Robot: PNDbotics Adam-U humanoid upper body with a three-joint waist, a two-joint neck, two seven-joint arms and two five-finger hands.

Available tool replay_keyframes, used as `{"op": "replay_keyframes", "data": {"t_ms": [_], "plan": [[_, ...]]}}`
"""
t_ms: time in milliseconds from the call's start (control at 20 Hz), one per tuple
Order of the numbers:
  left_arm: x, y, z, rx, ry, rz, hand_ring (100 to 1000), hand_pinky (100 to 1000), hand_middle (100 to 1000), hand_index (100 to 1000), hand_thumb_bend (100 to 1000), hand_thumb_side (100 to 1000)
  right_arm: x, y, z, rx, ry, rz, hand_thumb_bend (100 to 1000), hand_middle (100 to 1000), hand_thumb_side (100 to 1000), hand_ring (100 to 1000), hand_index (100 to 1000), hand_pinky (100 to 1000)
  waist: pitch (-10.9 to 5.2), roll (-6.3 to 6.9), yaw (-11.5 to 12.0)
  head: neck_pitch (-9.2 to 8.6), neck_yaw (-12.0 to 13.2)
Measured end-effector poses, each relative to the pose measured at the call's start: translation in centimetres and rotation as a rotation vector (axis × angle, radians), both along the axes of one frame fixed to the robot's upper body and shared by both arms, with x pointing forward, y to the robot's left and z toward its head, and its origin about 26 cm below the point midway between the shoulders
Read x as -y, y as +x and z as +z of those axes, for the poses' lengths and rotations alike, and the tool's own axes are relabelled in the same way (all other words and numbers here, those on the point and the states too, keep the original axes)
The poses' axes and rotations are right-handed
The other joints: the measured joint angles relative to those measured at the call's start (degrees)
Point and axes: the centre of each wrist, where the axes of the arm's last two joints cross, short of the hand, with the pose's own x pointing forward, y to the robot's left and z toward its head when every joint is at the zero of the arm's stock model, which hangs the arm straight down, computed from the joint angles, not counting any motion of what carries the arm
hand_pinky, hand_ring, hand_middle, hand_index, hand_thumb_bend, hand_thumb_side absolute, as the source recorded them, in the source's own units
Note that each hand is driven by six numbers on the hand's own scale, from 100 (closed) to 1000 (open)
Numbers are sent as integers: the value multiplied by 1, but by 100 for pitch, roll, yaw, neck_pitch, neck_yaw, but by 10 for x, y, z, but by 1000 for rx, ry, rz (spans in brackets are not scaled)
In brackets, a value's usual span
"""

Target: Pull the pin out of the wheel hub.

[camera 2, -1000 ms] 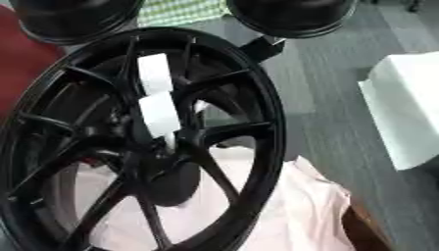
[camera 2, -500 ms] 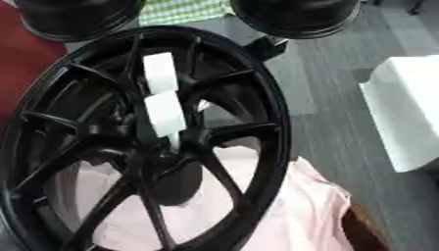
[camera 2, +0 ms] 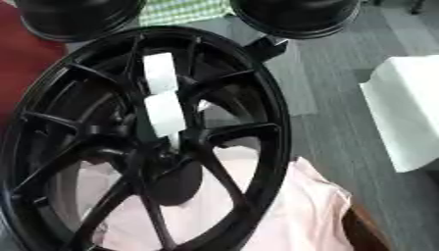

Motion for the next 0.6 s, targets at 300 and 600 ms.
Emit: {"op": "replay_keyframes", "data": {"t_ms": [300, 600], "plan": [[38, 0, 2, 439, -460, -151, 695, 728, 665, 763, 169, 628, -4, -1, 4, 16, -9, 11, 100, 648, 717, 735, 751, 886, 0, -24, -4, -1, -52], [66, -2, -16, 597, -760, -173, 687, 723, 654, 753, 189, 634, -7, -2, 8, 33, -19, 15, 100, 648, 713, 735, 751, 885, 0, -52, -21, -43, -44]]}}
